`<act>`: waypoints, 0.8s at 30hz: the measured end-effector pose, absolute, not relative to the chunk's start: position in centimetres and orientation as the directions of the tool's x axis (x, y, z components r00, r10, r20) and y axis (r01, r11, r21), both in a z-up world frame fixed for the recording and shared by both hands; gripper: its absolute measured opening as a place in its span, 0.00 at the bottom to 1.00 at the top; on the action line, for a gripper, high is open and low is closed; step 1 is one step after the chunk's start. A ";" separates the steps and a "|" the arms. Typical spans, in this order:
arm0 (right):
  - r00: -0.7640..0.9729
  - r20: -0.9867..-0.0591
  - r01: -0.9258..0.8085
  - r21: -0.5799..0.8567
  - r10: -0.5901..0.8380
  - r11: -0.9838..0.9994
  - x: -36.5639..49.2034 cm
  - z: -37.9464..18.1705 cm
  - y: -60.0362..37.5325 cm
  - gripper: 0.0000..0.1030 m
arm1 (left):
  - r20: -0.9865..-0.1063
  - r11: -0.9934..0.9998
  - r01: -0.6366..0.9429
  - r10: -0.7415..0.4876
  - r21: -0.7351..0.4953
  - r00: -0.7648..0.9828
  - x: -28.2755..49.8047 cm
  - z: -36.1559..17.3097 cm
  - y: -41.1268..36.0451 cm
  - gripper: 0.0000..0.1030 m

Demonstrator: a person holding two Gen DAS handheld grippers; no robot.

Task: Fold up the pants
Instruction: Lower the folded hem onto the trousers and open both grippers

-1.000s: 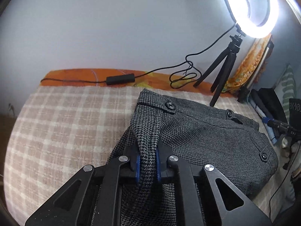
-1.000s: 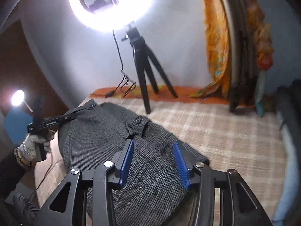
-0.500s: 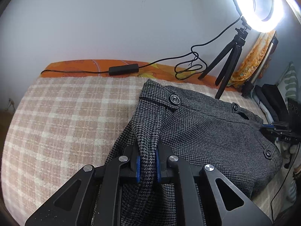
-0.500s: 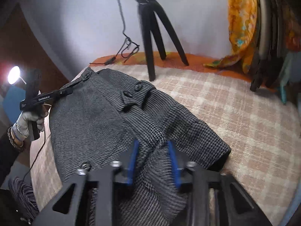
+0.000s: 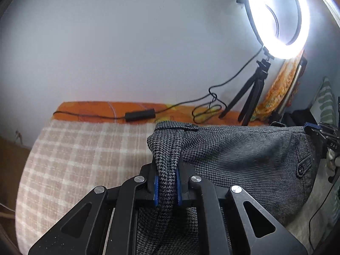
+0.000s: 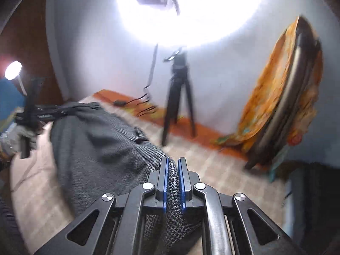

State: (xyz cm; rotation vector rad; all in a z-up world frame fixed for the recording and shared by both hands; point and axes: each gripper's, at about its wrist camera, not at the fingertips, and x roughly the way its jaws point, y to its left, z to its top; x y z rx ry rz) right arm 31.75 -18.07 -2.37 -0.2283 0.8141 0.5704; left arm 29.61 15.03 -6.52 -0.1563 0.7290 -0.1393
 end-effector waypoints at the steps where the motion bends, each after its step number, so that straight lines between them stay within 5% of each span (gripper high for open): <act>1: 0.553 -0.741 -0.561 0.007 0.381 0.828 32.3 -2.5 -17.8 0.06 | -0.658 0.981 0.071 -0.175 -0.182 0.732 30.3 -7.0 14.9 0.10; 5: 0.539 -0.790 -0.521 -0.039 0.293 0.853 34.7 -6.0 -17.6 0.06 | -0.771 0.981 0.067 -0.186 -0.183 0.609 33.4 -11.0 14.4 0.12; 10: 0.457 -0.868 -0.514 -0.076 0.197 0.854 35.7 -12.0 -16.7 0.06 | -0.773 0.975 -0.027 -0.157 -0.220 0.614 33.4 -12.1 16.1 0.44; 18: 0.497 -0.854 -0.426 -0.090 0.150 0.900 37.1 -12.0 -17.7 0.00 | -0.751 0.985 -0.035 -0.106 -0.168 0.652 31.8 -9.9 16.9 0.48; 21: 0.512 -0.850 -0.368 -0.089 0.122 0.925 36.9 -11.1 -18.8 0.06 | -0.735 0.995 -0.019 -0.063 -0.102 0.676 30.1 -8.8 16.6 0.48; 24: 0.537 -0.830 -0.318 -0.029 0.155 0.948 35.2 -9.3 -20.7 0.28 | -0.725 0.995 -0.024 -0.057 -0.100 0.686 28.6 -8.2 17.4 0.49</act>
